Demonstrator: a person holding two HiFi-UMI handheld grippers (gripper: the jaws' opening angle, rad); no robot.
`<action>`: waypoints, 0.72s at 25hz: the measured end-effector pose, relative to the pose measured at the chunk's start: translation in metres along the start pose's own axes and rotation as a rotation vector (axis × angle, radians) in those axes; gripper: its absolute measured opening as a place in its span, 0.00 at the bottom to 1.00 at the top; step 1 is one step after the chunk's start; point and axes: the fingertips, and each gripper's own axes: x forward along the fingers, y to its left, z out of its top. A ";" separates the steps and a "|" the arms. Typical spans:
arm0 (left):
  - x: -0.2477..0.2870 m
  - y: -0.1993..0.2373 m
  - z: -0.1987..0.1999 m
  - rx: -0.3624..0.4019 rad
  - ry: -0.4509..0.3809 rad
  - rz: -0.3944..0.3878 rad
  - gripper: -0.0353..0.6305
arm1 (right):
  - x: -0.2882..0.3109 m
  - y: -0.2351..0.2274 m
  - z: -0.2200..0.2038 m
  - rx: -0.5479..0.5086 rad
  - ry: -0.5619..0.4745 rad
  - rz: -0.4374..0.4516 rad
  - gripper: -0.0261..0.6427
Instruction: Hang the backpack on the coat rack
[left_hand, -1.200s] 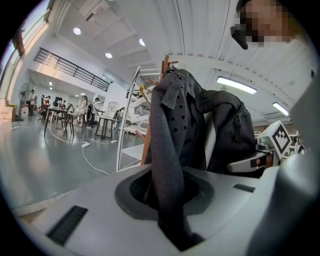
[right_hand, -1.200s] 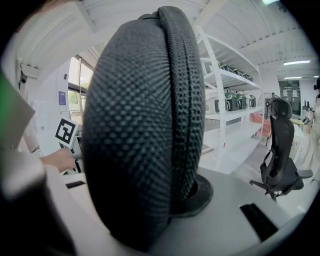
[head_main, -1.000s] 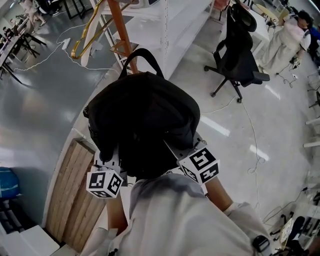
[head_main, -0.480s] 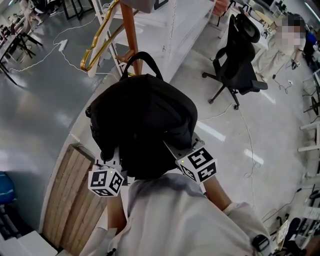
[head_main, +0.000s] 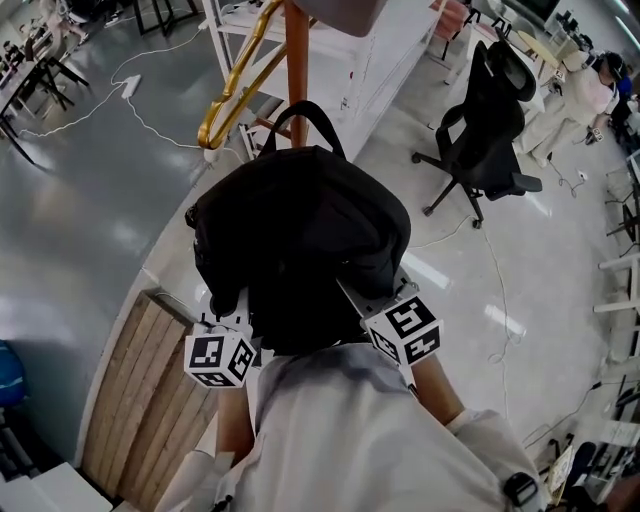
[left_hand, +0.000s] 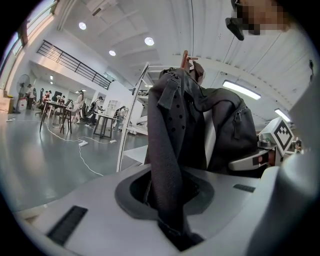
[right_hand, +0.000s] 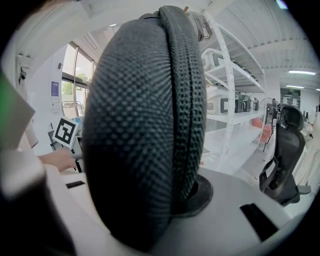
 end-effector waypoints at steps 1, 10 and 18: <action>0.002 0.002 0.000 -0.001 -0.001 -0.001 0.14 | 0.003 0.000 0.001 -0.002 0.001 -0.003 0.23; 0.011 0.013 -0.005 -0.016 0.005 -0.001 0.14 | 0.016 -0.005 0.002 -0.011 0.020 -0.008 0.23; 0.021 0.019 -0.010 -0.026 0.016 0.030 0.14 | 0.027 -0.013 0.002 -0.017 0.040 0.014 0.23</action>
